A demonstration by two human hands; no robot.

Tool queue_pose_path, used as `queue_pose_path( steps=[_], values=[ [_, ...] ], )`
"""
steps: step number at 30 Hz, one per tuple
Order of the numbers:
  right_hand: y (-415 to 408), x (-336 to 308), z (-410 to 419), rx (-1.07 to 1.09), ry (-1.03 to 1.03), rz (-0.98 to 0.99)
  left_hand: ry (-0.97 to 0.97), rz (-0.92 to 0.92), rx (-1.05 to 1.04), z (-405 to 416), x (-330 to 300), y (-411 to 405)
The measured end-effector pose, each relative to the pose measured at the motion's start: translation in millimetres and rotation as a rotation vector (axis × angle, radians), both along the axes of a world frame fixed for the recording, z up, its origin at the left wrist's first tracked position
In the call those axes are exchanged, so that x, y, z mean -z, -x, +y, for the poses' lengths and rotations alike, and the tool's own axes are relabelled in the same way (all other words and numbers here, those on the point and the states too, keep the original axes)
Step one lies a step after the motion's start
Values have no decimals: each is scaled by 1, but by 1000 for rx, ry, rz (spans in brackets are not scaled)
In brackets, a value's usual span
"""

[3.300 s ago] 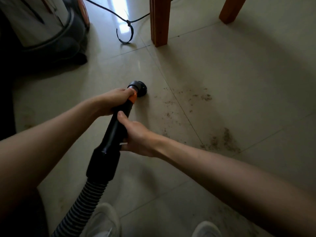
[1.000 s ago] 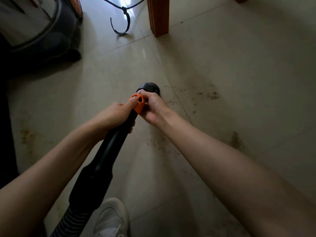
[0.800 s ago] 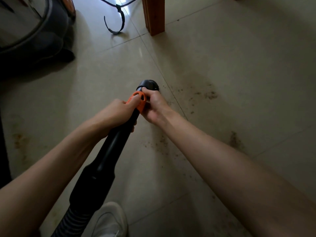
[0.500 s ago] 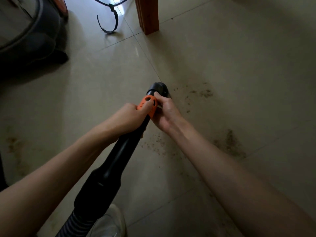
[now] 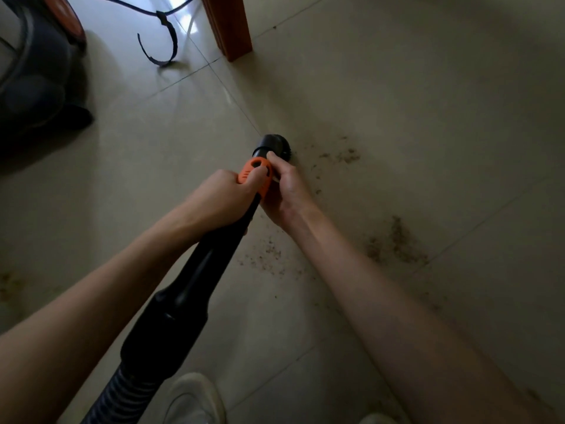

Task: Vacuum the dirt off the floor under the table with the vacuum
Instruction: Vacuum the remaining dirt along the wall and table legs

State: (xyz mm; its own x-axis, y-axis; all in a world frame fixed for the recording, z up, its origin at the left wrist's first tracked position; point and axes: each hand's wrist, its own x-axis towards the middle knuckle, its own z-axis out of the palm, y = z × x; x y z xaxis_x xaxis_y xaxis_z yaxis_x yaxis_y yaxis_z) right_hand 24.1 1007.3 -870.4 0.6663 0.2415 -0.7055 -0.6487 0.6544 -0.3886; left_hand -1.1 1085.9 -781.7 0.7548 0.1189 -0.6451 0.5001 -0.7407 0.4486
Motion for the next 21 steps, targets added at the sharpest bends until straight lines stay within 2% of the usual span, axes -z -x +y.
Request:
queue_pose_path(
  steps=[6,12,21],
  values=[
    [-5,2,-5,18,-1,-49,-43,-17,53,-7,-3,-9],
    [-5,2,-18,-10,-26,-14,-52,9,96,-17,2,-14],
    [0,12,-25,71,42,10,82,30,32,-28,2,-8]
  ],
)
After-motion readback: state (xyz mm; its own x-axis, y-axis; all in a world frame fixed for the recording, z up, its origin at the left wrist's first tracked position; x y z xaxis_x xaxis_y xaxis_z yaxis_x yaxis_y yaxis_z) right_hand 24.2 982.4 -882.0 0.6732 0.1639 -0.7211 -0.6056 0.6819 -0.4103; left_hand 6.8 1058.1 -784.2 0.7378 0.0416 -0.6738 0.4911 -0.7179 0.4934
